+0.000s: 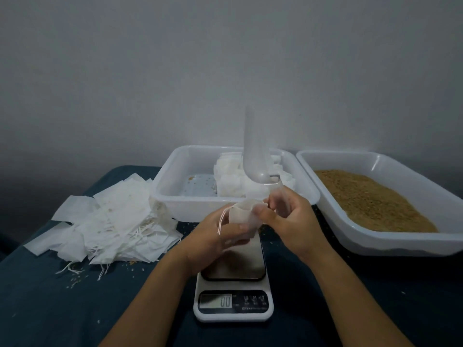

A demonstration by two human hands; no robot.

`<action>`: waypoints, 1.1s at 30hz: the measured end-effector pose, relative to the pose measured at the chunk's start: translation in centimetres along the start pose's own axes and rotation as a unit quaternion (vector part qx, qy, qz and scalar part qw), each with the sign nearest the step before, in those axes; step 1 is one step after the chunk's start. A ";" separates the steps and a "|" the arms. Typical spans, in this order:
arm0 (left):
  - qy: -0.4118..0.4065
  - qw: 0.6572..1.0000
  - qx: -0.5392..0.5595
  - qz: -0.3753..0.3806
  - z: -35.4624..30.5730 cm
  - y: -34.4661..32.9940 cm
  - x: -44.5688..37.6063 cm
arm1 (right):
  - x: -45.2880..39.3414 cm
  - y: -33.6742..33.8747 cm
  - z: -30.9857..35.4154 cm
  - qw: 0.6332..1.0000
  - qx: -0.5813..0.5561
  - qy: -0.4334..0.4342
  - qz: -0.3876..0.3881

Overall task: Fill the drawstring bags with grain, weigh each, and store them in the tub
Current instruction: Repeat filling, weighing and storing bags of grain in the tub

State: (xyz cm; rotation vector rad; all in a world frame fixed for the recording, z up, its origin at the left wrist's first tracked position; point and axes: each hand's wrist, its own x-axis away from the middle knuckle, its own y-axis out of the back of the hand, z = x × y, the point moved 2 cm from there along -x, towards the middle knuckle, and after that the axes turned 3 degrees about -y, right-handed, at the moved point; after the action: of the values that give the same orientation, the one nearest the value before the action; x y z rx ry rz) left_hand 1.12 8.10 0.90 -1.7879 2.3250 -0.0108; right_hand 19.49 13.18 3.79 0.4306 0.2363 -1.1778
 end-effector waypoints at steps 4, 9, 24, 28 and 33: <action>-0.083 0.978 -0.168 -0.093 0.3 0.7 0.5 | 0.1 -0.2 -0.5 0.999 0.034 0.010 -0.030; -0.107 0.949 -0.247 -0.162 0.6 0.8 0.6 | 0.1 -0.6 -1.4 0.998 0.042 0.002 -0.045; -0.043 0.931 -0.315 -0.177 1.1 3.1 1.0 | 1.2 -1.6 -3.8 0.990 0.114 -0.083 0.015; -0.002 0.886 -0.436 -0.159 1.2 3.2 1.1 | 1.6 -1.6 -4.5 0.978 0.186 -0.086 0.028; 0.014 0.863 -0.472 -0.178 1.4 3.3 1.0 | 1.3 -1.6 -4.3 0.963 0.265 -0.040 0.004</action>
State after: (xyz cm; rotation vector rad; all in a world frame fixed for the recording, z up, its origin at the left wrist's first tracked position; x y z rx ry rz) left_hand -2.08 8.16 -1.08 -2.5954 2.0961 1.2464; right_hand 18.67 13.46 -0.87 0.8489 -0.1592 -1.2422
